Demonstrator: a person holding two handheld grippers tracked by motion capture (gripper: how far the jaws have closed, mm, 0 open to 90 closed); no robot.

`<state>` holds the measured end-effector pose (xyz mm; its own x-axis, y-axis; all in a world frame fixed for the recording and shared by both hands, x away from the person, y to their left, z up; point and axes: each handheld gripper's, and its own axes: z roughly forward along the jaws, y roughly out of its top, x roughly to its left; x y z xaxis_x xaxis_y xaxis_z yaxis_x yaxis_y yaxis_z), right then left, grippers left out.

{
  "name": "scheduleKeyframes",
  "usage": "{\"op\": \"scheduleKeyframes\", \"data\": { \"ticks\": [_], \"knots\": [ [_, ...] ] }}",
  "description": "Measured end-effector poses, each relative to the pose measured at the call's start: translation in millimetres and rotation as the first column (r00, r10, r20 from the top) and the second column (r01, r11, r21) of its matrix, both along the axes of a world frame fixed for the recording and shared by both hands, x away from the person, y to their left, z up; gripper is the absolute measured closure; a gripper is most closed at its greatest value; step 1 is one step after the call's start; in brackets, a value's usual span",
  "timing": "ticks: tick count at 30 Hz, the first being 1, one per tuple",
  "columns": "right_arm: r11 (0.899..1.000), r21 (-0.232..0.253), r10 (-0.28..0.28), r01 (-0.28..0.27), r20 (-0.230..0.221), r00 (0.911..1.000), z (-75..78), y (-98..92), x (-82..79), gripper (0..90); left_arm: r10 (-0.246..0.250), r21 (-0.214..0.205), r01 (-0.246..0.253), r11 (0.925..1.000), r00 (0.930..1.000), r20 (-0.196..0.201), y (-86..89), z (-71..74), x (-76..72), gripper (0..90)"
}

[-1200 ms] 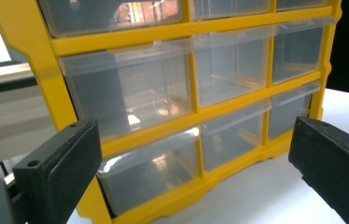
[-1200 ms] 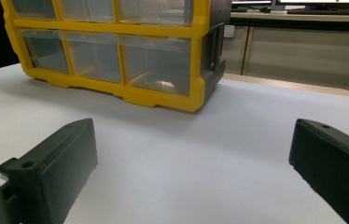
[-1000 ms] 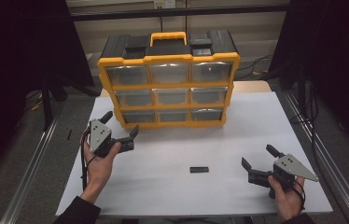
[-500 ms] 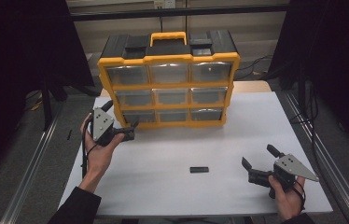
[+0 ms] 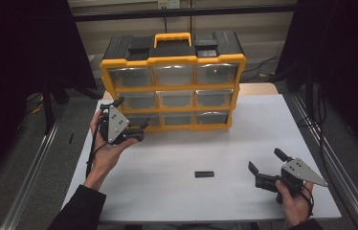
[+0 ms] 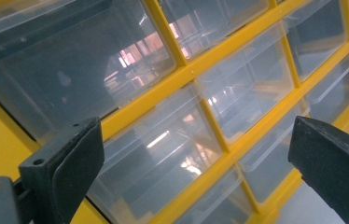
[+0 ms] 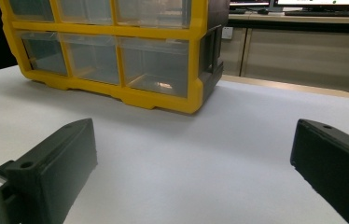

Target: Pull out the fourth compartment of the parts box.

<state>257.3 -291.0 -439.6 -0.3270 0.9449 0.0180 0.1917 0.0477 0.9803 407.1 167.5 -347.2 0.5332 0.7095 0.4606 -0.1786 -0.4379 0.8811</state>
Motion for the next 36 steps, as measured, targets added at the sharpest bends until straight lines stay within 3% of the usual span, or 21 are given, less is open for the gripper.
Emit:
{"op": "scheduleKeyframes", "data": {
  "ticks": [2,4,6,8,10,11,15,17,21,22,23,24,25,27,28,29,31,32,34,35,36],
  "knots": [
    [1.000,-0.003,0.001,-0.001,0.001,1.0000,0.0,0.0,0.0,0.0,-0.004,0.017,0.004,0.9999,0.9999,0.014,-1.0,0.0,1.3,3.5],
    [1.000,-0.002,0.001,-0.001,0.000,1.0000,-0.1,0.1,0.1,0.0,-0.012,0.083,0.007,0.9965,0.9986,0.051,-1.6,1.9,2.2,3.4],
    [1.000,-0.001,0.002,-0.002,0.001,1.0000,-0.1,0.1,0.0,0.0,-0.022,0.097,0.015,0.9952,0.9972,0.071,-2.1,3.1,1.8,3.2],
    [1.000,0.001,0.003,-0.003,0.001,1.0000,0.2,0.5,-0.2,0.0,-0.025,0.145,0.008,0.9893,0.9927,0.118,-3.9,8.4,0.4,3.3],
    [1.000,-0.002,0.003,-0.003,0.000,1.0000,0.3,0.6,-0.5,0.0,-0.021,0.150,0.001,0.9887,0.9910,0.132,-4.3,10.1,0.8,3.3],
    [1.000,0.000,0.003,-0.003,0.000,1.0000,0.3,0.8,-0.6,0.0,-0.012,0.195,-0.021,0.9805,0.9865,0.163,-4.2,11.9,2.1,3.3],
    [1.000,0.002,0.005,-0.005,0.003,1.0000,0.3,0.7,-0.6,0.0,0.003,0.240,-0.052,0.9695,0.9796,0.201,-2.3,11.1,7.1,4.2],
    [1.000,0.000,0.004,-0.004,0.001,1.0000,0.2,0.6,-0.4,0.0,0.006,0.227,-0.051,0.9726,0.9806,0.196,-0.8,9.4,9.8,5.4],
    [1.000,0.001,0.005,-0.005,0.000,1.0000,0.2,1.1,-0.5,0.0,0.023,0.295,-0.095,0.9509,0.9713,0.237,-0.8,6.6,12.4,5.4],
    [1.000,0.000,0.005,-0.005,-0.001,1.0000,0.2,1.0,-0.5,0.0,0.030,0.323,-0.116,0.9394,0.9654,0.259,-1.1,5.5,13.1,5.4],
    [1.000,0.000,0.003,-0.003,-0.001,1.0000,0.3,0.9,-0.6,0.0,0.030,0.323,-0.116,0.9394,0.9654,0.259,-1.1,5.5,13.1,5.7],
    [1.000,-0.001,0.003,-0.003,-0.001,1.0000,0.3,0.7,-0.6,0.0,0.032,0.354,-0.137,0.9250,0.9581,0.285,-2.0,3.4,14.5,6.4],
    [1.000,0.000,0.003,-0.003,-0.001,1.0000,0.3,0.7,-0.6,0.0,0.020,0.417,-0.148,0.8966,0.9549,0.296,-2.2,2.0,17.4,7.8],
    [1.000,0.000,0.004,-0.004,-0.002,1.0000,0.2,0.9,-0.6,0.0,0.028,0.442,-0.173,0.8801,0.9483,0.316,-3.0,0.7,19.4,9.9],
    [1.000,-0.001,0.006,-0.006,-0.002,1.0000,0.0,0.9,-0.4,0.0,0.028,0.442,-0.173,0.8801,0.9483,0.316,-3.0,0.7,19.4,10.0],
    [1.000,0.001,0.009,-0.009,-0.004,1.0000,-0.2,1.0,-0.2,0.0,0.017,0.494,-0.204,0.8449,0.9342,0.356,-4.3,-1.4,20.9,10.6],
    [1.000,0.000,0.009,-0.009,-0.005,0.9999,-0.4,1.3,0.2,0.0,0.013,0.515,-0.212,0.8305,0.9316,0.363,-4.6,-3.1,22.1,13.4],
    [1.000,-0.001,0.010,-0.010,-0.006,0.9999,-0.4,1.3,0.2,0.0,0.013,0.525,-0.225,0.8206,0.9263,0.377,-4.9,-4.0,22.8,13.4],
    [1.000,-0.001,0.010,-0.010,-0.004,0.9999,-0.4,1.4,0.2,0.0,0.004,0.560,-0.255,0.7884,0.9117,0.411,-5.6,-6.6,22.9,14.9],
    [1.000,-0.002,0.011,-0.011,-0.005,0.9999,-0.4,1.3,0.1,0.0,0.009,0.567,-0.260,0.7811,0.9133,0.407,-6.0,-8.1,22.5,16.1],
    [1.000,-0.001,0.011,-0.011,-0.007,0.9999,-0.4,1.3,0.2,0.0,0.015,0.582,-0.271,0.7664,0.9138,0.406,-6.6,-9.1,22.3,16.3]
  ]
}}
